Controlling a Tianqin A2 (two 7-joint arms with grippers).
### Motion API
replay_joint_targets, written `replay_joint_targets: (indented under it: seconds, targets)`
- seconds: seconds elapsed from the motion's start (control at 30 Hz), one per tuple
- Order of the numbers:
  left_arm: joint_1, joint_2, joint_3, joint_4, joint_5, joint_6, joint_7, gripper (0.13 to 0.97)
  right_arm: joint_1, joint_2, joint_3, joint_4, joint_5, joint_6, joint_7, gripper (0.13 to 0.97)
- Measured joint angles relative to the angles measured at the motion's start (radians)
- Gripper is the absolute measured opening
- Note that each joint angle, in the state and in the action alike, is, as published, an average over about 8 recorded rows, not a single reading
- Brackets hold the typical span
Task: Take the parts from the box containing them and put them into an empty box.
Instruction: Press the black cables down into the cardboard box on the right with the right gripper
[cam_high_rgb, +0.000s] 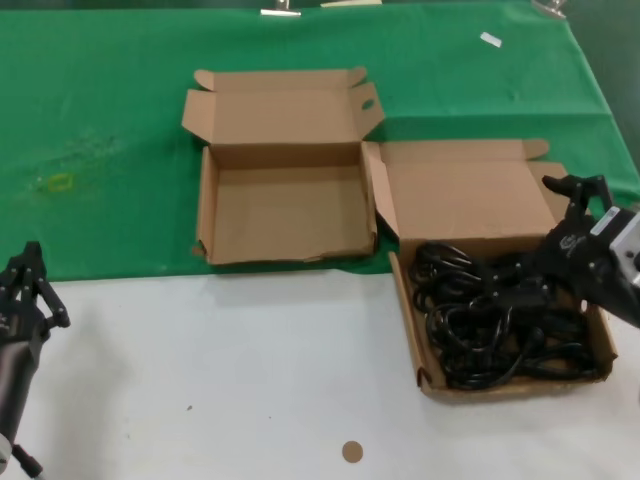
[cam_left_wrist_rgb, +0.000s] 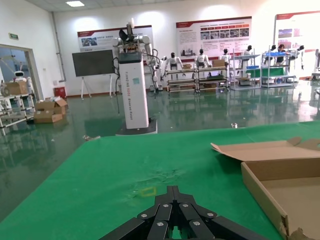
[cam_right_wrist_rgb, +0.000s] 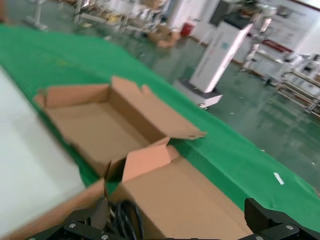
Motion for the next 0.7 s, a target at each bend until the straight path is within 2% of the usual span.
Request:
replay_joint_targets:
  seconds: [0.13,0.27,0.47,0.7]
  targets:
    - [0.000,0.000,0.000,0.000,0.000,0.000,0.000,0.144,0.088,0.050,-0.078,-0.026,-0.078,-0.085,0.049,0.966]
    - [0.000,0.000,0.000,0.000,0.000,0.000,0.000,0.144,0.148,0.082,-0.109,-0.052,-0.203,-0.195,0.128,0.966]
    - [0.000,0.000,0.000,0.000,0.000,0.000,0.000,0.144,0.180,0.098,-0.070,-0.085,-0.392,-0.401,0.219,0.966]
    - [0.000,0.000,0.000,0.000,0.000,0.000,0.000,0.144,0.169,0.085,0.015,-0.117,-0.531,-0.643,0.231,0.963]
